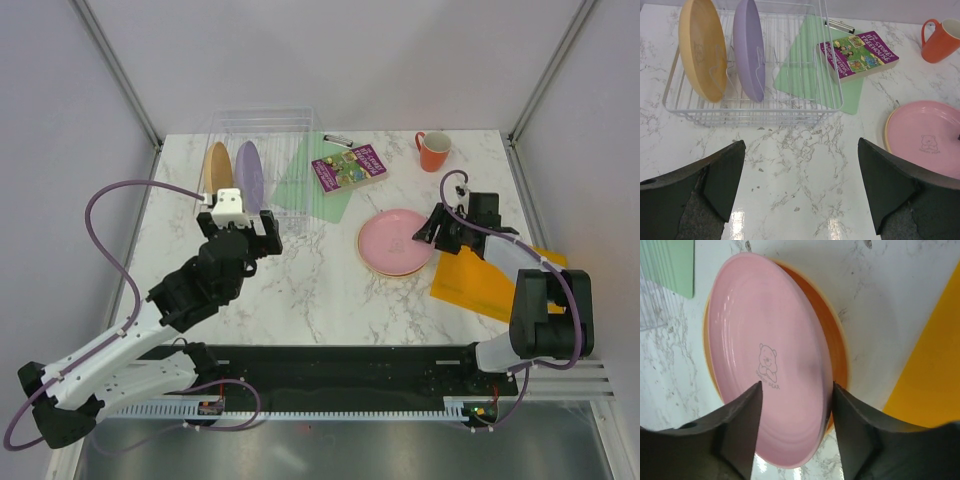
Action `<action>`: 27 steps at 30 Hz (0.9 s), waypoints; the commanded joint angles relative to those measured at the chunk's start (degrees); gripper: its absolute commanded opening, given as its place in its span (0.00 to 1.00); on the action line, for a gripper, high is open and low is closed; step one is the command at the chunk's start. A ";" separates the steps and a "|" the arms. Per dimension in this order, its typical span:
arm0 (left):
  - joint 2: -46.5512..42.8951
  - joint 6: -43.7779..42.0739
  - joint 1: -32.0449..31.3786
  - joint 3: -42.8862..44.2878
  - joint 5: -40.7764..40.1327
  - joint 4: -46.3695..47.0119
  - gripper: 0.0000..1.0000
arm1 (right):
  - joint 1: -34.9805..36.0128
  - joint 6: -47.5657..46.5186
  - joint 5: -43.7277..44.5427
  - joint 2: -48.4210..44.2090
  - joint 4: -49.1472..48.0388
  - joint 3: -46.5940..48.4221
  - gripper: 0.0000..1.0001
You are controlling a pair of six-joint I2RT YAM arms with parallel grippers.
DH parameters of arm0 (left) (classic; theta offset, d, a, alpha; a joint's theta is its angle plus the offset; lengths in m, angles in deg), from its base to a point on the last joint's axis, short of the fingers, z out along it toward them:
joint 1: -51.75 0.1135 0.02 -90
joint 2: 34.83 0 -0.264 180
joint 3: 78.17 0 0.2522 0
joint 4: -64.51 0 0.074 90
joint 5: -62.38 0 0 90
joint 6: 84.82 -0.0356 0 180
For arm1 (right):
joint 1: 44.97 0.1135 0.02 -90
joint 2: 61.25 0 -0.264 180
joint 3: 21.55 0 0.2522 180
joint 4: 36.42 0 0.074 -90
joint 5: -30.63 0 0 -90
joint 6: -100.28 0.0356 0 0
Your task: Unload the plates from the dish rack
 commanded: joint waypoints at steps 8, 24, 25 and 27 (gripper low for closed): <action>0.79 -0.06 0.20 -0.16 -0.62 1.26 1.00 | -0.16 -2.89 6.61 -6.17 3.13 0.13 0.80; 14.84 -14.99 4.41 8.18 -8.10 6.18 1.00 | -0.07 -5.54 14.64 -26.30 12.02 0.93 0.87; 16.59 -15.61 7.29 9.41 -7.05 7.14 1.00 | -0.07 -5.54 14.10 -26.57 12.02 0.58 0.87; 18.53 -16.23 10.73 10.73 -3.11 7.59 1.00 | -0.07 -5.27 12.96 -26.57 12.02 0.32 0.87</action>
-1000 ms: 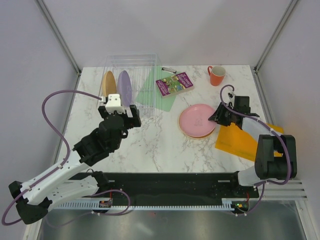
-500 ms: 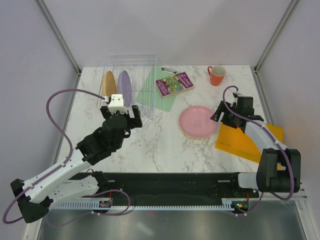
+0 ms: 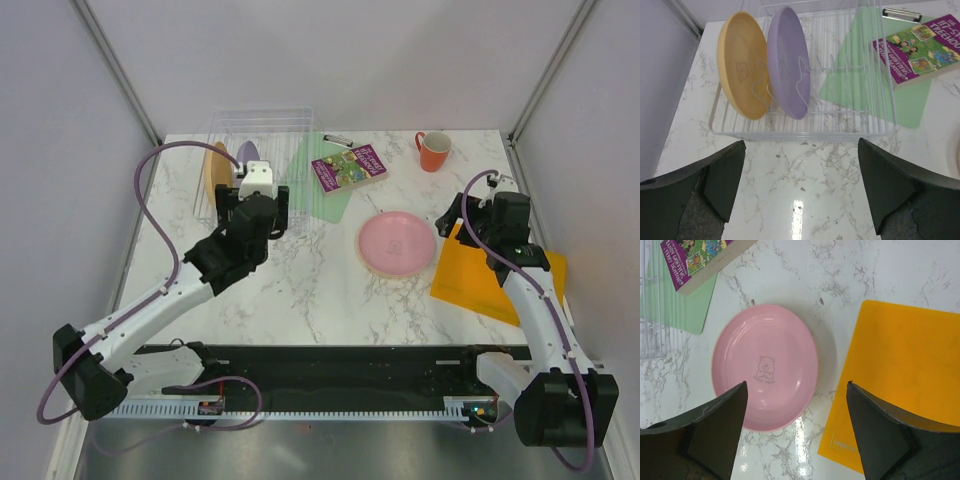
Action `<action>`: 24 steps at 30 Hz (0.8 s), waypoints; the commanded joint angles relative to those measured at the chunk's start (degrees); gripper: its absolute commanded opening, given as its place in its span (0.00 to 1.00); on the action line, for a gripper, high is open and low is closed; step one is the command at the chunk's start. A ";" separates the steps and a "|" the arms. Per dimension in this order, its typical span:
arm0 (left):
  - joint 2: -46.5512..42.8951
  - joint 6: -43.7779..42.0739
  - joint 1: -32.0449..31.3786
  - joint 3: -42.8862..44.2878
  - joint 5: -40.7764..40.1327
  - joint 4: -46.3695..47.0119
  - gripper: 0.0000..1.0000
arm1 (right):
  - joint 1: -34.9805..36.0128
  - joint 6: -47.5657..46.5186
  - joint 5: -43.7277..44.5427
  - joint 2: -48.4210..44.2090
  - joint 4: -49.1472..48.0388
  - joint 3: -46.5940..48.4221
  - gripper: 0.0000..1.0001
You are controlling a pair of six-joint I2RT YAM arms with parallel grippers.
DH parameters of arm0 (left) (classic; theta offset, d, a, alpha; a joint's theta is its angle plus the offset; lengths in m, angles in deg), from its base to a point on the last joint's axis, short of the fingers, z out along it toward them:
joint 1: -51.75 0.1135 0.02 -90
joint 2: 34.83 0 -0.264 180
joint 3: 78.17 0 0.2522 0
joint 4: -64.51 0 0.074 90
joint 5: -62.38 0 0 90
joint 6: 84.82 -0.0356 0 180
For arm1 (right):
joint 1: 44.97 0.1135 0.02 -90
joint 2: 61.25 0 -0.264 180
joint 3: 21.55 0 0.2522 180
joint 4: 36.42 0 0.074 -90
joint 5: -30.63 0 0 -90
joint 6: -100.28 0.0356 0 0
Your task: Unload the plates from the dish rack
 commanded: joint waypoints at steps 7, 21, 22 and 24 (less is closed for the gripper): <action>14.46 -10.26 16.35 9.99 6.01 10.70 0.97 | -0.07 -0.59 -3.66 0.34 0.28 -0.98 0.87; 31.95 -15.53 20.31 18.09 4.17 17.64 0.86 | -0.07 -0.86 -5.86 2.36 -0.78 -0.71 0.87; 32.48 -15.80 20.40 18.35 3.38 17.91 0.85 | -0.07 -0.77 -6.03 2.45 -0.78 -0.62 0.87; 34.07 -16.06 20.58 18.62 2.76 19.30 0.83 | -0.07 -0.86 -6.39 2.80 -1.22 -0.54 0.87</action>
